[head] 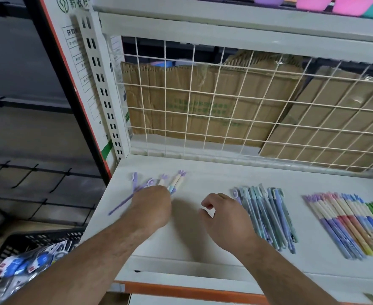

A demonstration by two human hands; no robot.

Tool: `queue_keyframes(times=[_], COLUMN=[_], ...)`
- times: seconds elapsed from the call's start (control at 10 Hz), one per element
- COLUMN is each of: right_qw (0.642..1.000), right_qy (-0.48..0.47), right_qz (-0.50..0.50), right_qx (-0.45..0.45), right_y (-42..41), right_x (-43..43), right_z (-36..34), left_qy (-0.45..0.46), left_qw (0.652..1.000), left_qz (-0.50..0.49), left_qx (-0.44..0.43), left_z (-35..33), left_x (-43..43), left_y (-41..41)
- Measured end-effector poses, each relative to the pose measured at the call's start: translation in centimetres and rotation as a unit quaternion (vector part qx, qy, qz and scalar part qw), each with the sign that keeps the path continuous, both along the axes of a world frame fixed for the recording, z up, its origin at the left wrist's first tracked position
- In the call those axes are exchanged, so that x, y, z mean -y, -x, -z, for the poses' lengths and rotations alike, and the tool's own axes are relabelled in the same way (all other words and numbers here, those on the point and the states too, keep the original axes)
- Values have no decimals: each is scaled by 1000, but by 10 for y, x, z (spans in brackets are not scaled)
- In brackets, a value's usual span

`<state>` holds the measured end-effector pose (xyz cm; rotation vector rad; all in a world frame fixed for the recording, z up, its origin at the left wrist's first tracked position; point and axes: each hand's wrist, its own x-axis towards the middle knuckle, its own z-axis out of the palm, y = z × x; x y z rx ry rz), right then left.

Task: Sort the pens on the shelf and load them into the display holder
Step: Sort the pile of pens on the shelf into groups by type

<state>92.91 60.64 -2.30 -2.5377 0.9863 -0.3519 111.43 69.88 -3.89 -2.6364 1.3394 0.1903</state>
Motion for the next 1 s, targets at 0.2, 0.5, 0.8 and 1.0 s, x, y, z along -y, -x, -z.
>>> queue_keyframes(times=[0.2,0.5,0.8,1.0], right_qw=[1000,997,932,894], right_qy=[-3,-41,-306,-392], right_qz=[-15,-38,-22,52], right_qx=[6,47,192,209], right_y=[19,66,115,165], right_x=[10,31,60,84], right_z=[1,-3,-21,-21], left_qy=[60,227,344,330], left_qw=[997,925,642,634], left_qz=[-38,-148,-252,-212], left_qx=[5,-266,-637,-667], left_z=[-6,-24,-45,-38], left_x=[10,35,71,101], left_y=[28,63,164,226])
